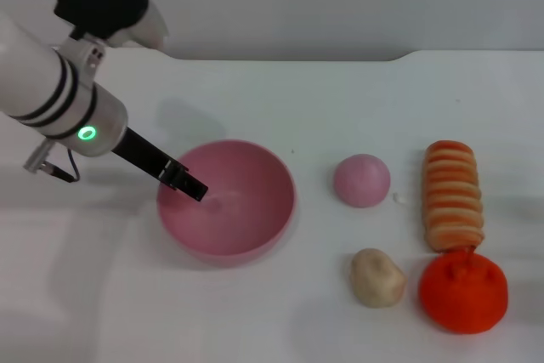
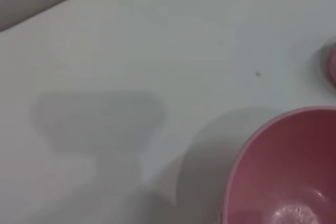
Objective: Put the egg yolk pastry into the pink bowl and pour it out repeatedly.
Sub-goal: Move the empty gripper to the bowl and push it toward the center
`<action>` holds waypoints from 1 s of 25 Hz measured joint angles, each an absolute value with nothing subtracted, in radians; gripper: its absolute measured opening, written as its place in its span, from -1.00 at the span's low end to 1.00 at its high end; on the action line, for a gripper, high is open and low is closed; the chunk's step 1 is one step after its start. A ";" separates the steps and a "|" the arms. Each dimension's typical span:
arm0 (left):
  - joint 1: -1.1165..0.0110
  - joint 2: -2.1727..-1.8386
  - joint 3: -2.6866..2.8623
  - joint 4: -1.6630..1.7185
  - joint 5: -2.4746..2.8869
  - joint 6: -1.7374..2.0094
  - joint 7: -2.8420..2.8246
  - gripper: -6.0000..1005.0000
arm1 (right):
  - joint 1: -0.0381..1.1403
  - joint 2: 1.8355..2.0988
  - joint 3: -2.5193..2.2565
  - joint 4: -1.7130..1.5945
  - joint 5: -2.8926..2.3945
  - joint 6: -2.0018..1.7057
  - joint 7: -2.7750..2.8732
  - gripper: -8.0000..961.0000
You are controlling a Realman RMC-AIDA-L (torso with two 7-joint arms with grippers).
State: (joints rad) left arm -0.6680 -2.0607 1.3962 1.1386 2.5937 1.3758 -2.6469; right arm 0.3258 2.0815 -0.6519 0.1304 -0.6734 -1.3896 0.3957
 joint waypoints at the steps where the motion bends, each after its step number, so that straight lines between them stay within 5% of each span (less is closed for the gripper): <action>1: -0.678 -2.061 1.412 1.113 2.595 1.358 -2.648 0.52 | 0.325 2.082 -0.652 0.130 -0.673 -1.390 0.396 0.17; 12: -0.686 -2.063 1.417 1.075 2.588 1.330 -2.648 0.49 | 0.322 2.082 -0.652 0.130 -0.673 -1.390 0.396 0.17; 25: -0.704 -2.064 1.419 1.019 2.589 1.330 -2.640 -0.50 | 0.317 2.082 -0.653 0.130 -0.673 -1.396 0.396 0.17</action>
